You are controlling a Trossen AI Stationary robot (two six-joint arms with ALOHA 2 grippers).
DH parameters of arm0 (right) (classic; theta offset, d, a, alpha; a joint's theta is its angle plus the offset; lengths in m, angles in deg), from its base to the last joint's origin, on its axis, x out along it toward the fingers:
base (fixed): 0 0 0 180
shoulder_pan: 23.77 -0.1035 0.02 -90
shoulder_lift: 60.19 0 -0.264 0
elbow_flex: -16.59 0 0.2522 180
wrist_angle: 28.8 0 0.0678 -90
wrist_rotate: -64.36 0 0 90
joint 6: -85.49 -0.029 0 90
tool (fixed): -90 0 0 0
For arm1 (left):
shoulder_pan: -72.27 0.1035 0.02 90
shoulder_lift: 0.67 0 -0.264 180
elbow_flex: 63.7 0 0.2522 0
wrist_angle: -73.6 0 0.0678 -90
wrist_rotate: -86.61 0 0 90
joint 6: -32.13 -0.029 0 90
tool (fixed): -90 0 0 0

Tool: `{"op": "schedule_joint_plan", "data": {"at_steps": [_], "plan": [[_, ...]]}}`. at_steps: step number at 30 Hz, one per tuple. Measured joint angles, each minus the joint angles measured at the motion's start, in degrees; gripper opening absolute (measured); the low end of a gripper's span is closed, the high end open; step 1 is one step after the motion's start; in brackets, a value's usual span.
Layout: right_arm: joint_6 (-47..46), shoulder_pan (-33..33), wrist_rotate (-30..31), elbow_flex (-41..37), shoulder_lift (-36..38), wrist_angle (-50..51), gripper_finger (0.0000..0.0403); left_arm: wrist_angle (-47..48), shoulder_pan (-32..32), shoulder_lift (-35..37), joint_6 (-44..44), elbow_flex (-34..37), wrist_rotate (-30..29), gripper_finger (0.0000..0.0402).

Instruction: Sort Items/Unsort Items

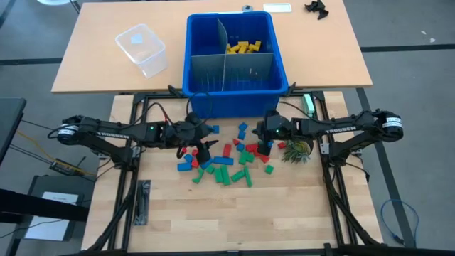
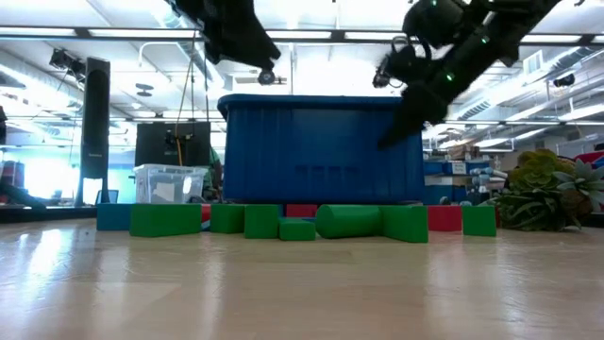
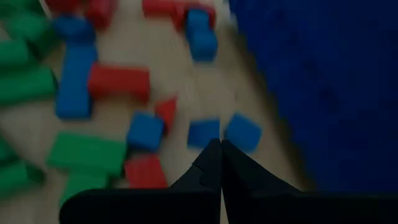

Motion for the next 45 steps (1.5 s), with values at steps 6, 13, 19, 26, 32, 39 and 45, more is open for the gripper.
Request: {"op": "schedule_joint_plan", "data": {"at_steps": [6,13,19,26,32,39,45], "plan": [[-5.5,4.6,5.0,-4.6,0.0,1.4,0.0001,-0.6,0.0,-0.6,0.9,0.0,-0.5,0.0213],[-23.6,12.6,6.5,-10.4,0.0,0.2,0.0001,5.0,0.0,-0.6,4.4,0.0,-7.1,0.0213],[-26.7,17.9,5.0,-11.3,0.0,-3.0,0.0001,7.3,0.2,-0.6,5.4,0.0,-9.0,0.0213],[-24.5,23.1,4.8,-11.3,-1.2,-3.1,0.0001,7.3,0.2,-0.6,4.3,0.0,-9.0,0.0214],[-23.6,25.5,2.5,-11.0,-5.9,-7.0,0.0001,7.7,0.2,-0.6,3.9,0.0,-9.0,0.0214],[-25.3,21.6,-1.5,-11.0,-5.2,-2.7,0.0001,15.9,-0.2,-0.6,9.2,0.0,-9.0,0.0214],[-28.7,14.2,-6.8,-11.2,-0.5,3.4,0.0001,22.5,-1.6,-0.6,14.9,0.0,-9.0,0.0214]]}}
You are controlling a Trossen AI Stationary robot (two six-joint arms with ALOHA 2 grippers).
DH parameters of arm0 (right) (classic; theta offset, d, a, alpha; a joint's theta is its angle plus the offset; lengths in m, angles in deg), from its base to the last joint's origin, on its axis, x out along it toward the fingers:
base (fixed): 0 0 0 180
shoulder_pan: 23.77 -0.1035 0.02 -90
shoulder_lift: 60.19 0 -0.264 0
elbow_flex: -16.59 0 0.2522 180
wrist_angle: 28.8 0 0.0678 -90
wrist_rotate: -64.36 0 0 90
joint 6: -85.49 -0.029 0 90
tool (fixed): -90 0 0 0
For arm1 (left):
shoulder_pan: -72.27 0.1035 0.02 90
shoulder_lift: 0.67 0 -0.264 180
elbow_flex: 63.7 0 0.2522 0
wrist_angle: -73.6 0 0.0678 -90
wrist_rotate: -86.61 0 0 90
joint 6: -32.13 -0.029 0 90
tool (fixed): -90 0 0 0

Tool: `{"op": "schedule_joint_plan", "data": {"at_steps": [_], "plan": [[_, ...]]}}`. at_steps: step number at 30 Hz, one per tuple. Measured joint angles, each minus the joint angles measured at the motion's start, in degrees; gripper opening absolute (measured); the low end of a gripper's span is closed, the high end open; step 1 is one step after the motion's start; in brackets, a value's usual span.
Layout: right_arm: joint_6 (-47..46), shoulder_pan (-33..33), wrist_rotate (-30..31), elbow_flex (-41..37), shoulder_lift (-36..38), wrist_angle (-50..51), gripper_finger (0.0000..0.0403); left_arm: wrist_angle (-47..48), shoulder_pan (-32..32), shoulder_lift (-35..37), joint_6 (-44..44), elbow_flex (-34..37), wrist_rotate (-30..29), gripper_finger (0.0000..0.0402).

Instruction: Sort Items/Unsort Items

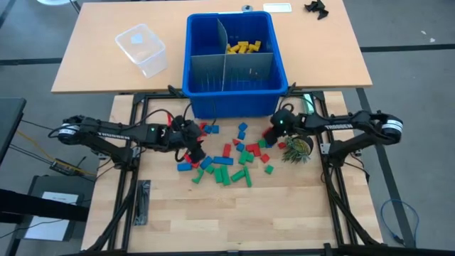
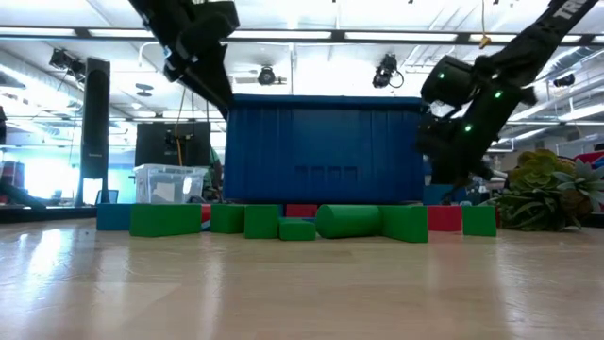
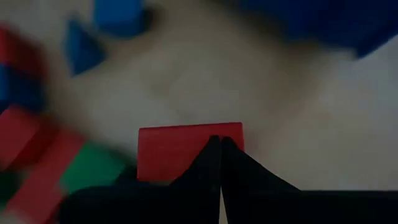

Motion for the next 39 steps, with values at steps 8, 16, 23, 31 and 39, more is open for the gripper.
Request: {"op": "schedule_joint_plan", "data": {"at_steps": [8,16,23,31,39], "plan": [[-2.9,-7.5,-3.1,0.4,7.0,2.6,0.0001,1.6,-1.3,0.0,2.2,0.0,0.7,0.0214],[-10.0,-8.6,5.8,0.9,6.0,-15.0,0.0003,-6.3,2.6,0.0,5.2,4.5,0.8,0.0214],[-9.6,-8.3,4.7,0.9,-6.1,-33.9,0.0002,-22.6,9.0,0.0,2.0,15.6,6.2,0.0214],[-13.3,-6.2,4.1,1.0,-20.3,-48.8,0.0002,-36.7,15.4,-0.2,-5.1,23.6,8.0,0.0214],[-12.2,-4.6,4.2,5.4,-29.3,-51.8,0.0002,-45.1,20.2,-4.8,-9.4,27.3,9.7,0.0214]]}}
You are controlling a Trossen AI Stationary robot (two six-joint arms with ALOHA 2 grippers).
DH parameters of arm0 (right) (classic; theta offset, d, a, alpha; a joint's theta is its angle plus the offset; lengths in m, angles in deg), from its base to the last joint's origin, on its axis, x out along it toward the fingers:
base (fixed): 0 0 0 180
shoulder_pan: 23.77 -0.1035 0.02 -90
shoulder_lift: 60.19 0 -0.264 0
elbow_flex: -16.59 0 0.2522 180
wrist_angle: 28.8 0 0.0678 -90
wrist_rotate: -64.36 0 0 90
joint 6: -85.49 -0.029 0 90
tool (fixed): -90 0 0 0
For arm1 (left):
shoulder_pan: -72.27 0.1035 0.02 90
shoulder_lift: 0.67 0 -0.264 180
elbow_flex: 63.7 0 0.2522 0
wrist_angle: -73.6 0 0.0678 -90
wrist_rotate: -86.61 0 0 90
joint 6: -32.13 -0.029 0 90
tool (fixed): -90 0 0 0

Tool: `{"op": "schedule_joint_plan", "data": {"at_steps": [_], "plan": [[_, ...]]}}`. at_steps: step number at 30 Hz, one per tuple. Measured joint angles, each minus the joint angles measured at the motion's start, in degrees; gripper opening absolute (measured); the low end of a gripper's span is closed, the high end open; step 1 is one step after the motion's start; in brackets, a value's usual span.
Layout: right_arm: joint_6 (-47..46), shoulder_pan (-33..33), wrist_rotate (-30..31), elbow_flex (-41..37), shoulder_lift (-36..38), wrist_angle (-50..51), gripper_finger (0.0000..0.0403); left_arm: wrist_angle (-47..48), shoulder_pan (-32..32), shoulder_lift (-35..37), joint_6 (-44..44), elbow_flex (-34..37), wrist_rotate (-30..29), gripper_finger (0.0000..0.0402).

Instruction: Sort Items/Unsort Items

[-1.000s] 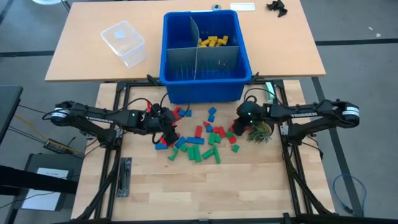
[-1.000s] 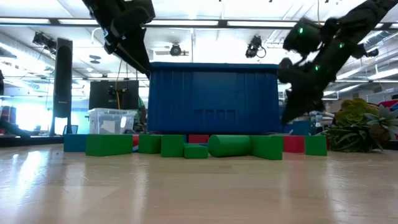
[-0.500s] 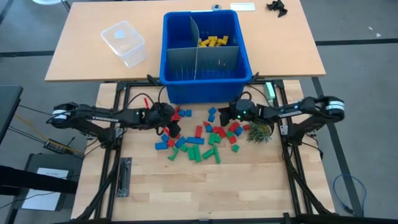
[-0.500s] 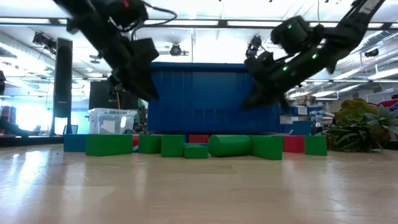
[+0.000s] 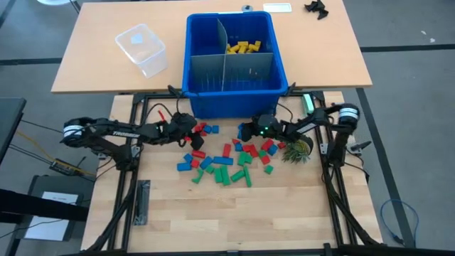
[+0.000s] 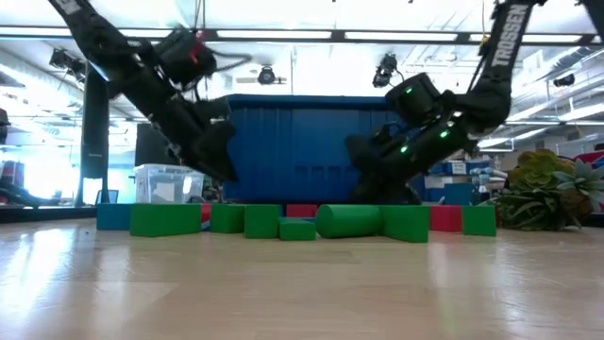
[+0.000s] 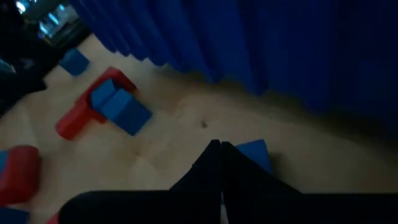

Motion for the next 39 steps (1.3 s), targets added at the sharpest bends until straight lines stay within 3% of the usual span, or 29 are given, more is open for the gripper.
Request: {"op": "schedule_joint_plan", "data": {"at_steps": [8,12,31,36,39], "plan": [[0.5,1.5,1.9,2.7,-4.1,-0.5,0.0003,-6.4,3.4,-7.5,0.3,0.0,-0.6,0.0213],[0.7,1.3,0.7,2.8,-4.5,-0.7,0.0002,-9.8,4.7,-11.1,1.1,-0.1,2.3,0.0213],[3.8,-8.7,-17.0,2.8,-4.6,0.0,0.0001,-9.2,0.2,-14.0,1.8,-0.2,23.7,0.0213],[5.3,-10.5,-18.3,2.5,-2.0,2.1,0.0001,-6.1,-2.4,-11.8,1.0,-0.8,22.3,0.0213],[5.3,-10.4,-16.0,2.3,1.5,2.9,0.0001,-2.8,-2.8,-9.2,0.8,-2.2,19.3,0.0213]]}}
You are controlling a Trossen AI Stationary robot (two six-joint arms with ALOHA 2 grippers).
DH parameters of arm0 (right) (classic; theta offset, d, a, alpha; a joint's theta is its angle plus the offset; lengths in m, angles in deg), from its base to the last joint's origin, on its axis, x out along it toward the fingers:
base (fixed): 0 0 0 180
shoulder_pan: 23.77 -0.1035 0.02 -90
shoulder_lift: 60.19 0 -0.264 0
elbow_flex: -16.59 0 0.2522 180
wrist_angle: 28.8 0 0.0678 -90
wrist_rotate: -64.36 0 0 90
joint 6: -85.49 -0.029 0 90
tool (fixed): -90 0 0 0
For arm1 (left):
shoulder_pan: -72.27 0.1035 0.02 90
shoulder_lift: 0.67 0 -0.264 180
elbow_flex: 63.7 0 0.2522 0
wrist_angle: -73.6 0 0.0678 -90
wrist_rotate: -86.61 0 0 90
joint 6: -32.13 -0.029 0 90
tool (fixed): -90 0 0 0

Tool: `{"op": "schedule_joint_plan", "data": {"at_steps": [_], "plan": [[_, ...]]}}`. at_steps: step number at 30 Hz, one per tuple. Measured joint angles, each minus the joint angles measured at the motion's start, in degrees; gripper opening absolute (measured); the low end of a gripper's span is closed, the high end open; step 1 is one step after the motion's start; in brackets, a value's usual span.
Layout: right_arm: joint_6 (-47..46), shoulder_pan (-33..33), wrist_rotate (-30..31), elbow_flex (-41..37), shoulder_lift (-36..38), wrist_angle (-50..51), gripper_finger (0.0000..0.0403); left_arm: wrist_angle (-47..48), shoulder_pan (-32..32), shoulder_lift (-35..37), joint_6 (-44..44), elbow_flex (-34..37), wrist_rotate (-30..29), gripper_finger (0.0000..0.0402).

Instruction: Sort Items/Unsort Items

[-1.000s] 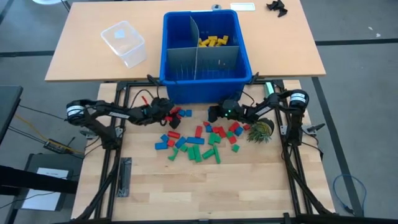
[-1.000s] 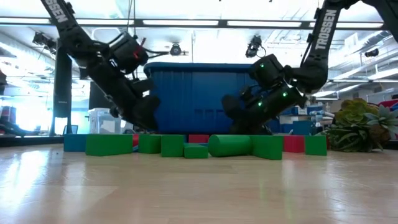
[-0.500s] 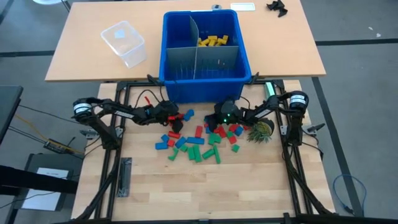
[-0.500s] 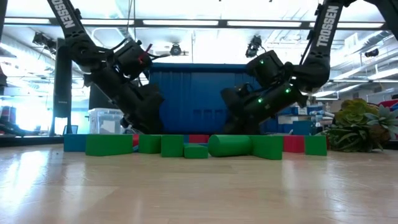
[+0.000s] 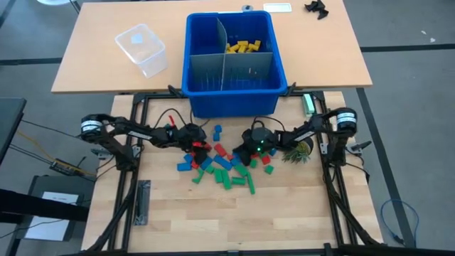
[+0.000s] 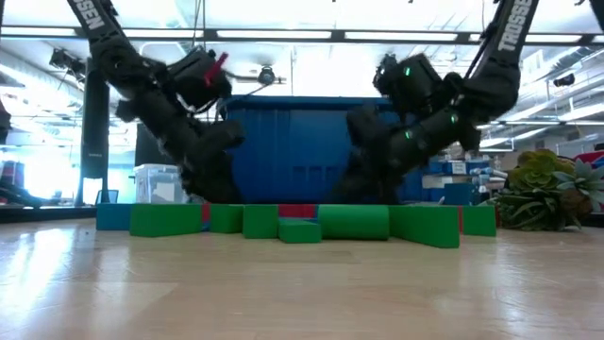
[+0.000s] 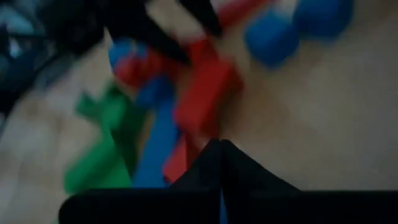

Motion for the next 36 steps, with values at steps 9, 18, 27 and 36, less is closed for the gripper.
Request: {"op": "schedule_joint_plan", "data": {"at_steps": [9,18,27,36], "plan": [[4.3,1.7,12.0,3.3,2.9,-1.5,0.0002,6.5,0.5,7.4,-1.3,-4.6,-10.6,0.0213],[21.4,3.1,13.6,17.7,-7.7,5.5,0.0001,18.3,0.0,12.4,-1.3,-10.6,-12.0,0.0214],[22.7,6.3,13.2,23.0,-16.8,6.0,0.0001,19.5,0.0,13.1,-1.2,-12.0,-12.1,0.0214],[23.6,6.0,8.2,23.2,-16.9,7.2,0.0001,19.1,0.0,13.1,-1.3,-12.1,-12.1,0.0214]]}}
